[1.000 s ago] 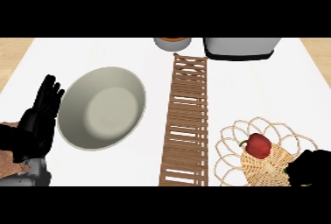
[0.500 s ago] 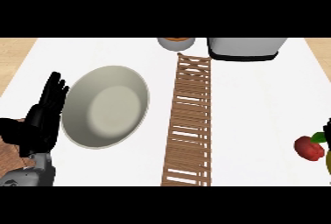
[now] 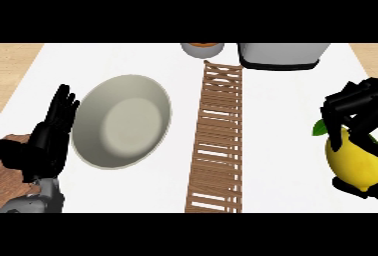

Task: Pick the lemon from the placemat and place it in the tiered shelf

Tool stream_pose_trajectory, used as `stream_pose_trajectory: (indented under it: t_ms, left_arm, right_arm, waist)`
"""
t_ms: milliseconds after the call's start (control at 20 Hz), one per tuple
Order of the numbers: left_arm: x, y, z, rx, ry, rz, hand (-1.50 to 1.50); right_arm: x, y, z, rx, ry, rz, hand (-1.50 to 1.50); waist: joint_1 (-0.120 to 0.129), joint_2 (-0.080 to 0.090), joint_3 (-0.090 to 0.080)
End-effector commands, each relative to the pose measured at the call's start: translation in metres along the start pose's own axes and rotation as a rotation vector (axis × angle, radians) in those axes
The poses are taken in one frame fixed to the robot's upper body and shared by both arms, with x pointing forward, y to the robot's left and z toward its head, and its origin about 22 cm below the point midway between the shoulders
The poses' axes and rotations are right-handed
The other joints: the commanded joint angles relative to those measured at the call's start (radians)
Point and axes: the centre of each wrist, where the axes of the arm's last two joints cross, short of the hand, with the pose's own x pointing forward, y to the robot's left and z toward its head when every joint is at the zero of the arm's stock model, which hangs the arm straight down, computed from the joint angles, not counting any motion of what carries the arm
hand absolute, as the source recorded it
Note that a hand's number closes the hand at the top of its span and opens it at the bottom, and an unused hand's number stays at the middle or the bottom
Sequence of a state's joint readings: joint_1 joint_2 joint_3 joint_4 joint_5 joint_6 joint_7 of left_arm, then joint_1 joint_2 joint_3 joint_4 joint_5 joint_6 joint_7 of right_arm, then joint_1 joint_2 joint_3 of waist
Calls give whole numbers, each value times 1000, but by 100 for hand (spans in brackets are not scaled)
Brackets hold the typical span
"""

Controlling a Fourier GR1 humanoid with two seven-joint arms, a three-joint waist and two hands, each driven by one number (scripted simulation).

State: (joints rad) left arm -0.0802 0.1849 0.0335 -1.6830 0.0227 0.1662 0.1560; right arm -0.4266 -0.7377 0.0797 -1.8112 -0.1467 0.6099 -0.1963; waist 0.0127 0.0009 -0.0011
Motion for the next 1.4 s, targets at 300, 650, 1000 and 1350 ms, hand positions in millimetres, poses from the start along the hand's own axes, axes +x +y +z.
stream_pose_trajectory:
  t_ms: [300,650,1000,1350]
  left_arm:
    - [1,2,-8,1,4,-12,0]
    - [0,5,-1,-1,17,8,0]
    - [2,10,3,7,9,-5,0]
    - [8,19,14,-9,17,-3,0]
  right_arm:
    - [-24,61,-72,-60,-19,-69,150]
    - [-48,71,-101,-51,-44,-76,150]
    - [-51,95,-152,-73,26,-215,150]
    - [-64,105,-157,20,34,-207,-150]
  waist:
    - [-7,-1,1]
    - [-7,-1,1]
    - [-1,-1,1]
    - [-4,-1,1]
